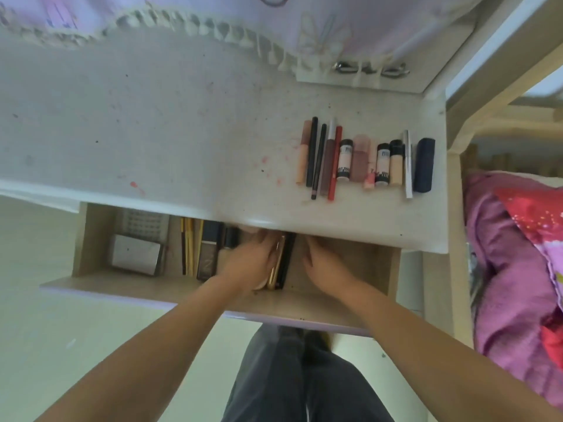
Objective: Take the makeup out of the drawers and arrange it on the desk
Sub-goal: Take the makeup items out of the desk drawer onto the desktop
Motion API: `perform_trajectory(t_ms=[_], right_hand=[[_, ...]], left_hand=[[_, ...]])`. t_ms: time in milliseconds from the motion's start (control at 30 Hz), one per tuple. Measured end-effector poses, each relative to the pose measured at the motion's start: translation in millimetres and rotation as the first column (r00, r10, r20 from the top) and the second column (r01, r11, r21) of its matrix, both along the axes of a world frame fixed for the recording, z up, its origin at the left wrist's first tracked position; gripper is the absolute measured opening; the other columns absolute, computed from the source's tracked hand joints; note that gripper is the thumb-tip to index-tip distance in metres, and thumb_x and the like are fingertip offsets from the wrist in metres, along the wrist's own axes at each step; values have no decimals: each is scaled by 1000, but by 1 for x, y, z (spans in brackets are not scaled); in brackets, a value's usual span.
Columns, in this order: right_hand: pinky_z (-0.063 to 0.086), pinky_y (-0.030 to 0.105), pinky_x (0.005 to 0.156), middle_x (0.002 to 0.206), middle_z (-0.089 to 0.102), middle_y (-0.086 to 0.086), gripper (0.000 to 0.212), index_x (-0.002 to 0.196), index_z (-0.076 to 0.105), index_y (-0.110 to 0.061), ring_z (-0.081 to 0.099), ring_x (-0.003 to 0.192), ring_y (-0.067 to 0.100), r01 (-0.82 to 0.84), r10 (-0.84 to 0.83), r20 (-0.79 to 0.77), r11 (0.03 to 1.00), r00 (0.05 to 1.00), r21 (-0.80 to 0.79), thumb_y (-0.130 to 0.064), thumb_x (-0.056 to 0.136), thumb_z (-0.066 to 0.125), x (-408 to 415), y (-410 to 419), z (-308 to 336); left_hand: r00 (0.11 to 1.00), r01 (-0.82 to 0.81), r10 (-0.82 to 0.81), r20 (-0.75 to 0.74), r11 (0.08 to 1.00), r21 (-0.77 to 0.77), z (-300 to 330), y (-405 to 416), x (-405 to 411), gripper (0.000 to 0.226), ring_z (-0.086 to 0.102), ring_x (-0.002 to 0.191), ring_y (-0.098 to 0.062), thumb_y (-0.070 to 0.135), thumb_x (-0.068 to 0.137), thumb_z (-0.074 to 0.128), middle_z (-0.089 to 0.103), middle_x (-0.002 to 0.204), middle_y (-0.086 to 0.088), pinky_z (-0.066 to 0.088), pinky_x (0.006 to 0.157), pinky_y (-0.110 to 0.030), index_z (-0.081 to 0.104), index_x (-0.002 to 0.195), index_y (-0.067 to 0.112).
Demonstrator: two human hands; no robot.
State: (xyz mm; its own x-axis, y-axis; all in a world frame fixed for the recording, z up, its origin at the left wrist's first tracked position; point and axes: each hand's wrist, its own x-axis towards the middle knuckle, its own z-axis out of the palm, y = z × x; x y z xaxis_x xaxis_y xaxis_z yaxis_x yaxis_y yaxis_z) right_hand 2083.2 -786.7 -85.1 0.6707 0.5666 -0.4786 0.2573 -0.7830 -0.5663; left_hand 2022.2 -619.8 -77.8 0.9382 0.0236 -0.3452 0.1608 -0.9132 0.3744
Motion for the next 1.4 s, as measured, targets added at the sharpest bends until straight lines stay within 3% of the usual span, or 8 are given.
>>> perform_trajectory(t_ms=[133,233,500,633,933,1100,1267,1400], right_hand=[[42,34,86,119,57,21,32,127,47,-6,54,103,36,43,-44,100,999,994,16,-15,97,41,6,22,-12],[43,35,85,117,57,19,29,124,47,-8,54,102,33,67,-70,101,997,992,37,-17,98,41,3,27,-12],[46,33,80,109,57,13,15,108,51,-11,57,99,29,136,-126,103,987,987,-91,-17,98,42,2,47,-14],[49,37,79,119,53,14,29,127,40,-9,57,101,29,97,-65,161,976,985,-195,-10,98,36,-8,45,-15],[41,30,66,109,61,13,21,110,59,-8,61,94,29,-34,67,101,954,993,-297,-11,95,44,-12,4,-10],[39,31,62,101,58,8,23,109,58,-13,58,86,28,-185,211,173,970,962,-154,-27,98,43,-17,-9,25],[41,22,70,89,55,-11,25,120,55,-17,60,84,15,-137,76,236,957,969,257,-26,97,49,-8,-3,91],[50,28,62,70,59,1,64,151,14,-20,58,62,13,69,-139,189,939,972,338,-26,97,49,39,33,133]], left_hand=[[999,30,-35,15,967,255,-19,-16,21,37,57,100,-31,15,95,40,54,121,-14,36,56,-34,43,132,11],[996,27,-49,72,962,270,-22,-16,16,41,56,97,-32,13,94,41,51,123,-16,32,55,-30,39,134,10],[980,-194,196,14,977,-90,-15,-5,-8,35,59,72,-24,24,95,48,61,90,-8,41,53,-31,35,127,16],[973,-225,231,-4,940,-256,-3,-2,-17,31,62,80,-22,22,94,51,63,92,-5,53,69,-40,39,123,17],[963,-232,264,50,910,-343,10,9,-50,23,54,81,-2,16,89,60,58,90,13,37,66,-5,56,112,21],[939,-116,227,258,916,-385,40,13,-43,28,52,86,11,11,89,59,53,96,27,40,71,-4,58,116,20],[855,-132,313,413,903,-409,89,35,-12,39,58,80,-11,16,92,57,58,93,7,50,74,-24,51,131,17],[834,-207,379,401,888,-410,118,58,45,30,59,78,-10,23,93,56,59,84,9,45,73,-17,48,121,17]])
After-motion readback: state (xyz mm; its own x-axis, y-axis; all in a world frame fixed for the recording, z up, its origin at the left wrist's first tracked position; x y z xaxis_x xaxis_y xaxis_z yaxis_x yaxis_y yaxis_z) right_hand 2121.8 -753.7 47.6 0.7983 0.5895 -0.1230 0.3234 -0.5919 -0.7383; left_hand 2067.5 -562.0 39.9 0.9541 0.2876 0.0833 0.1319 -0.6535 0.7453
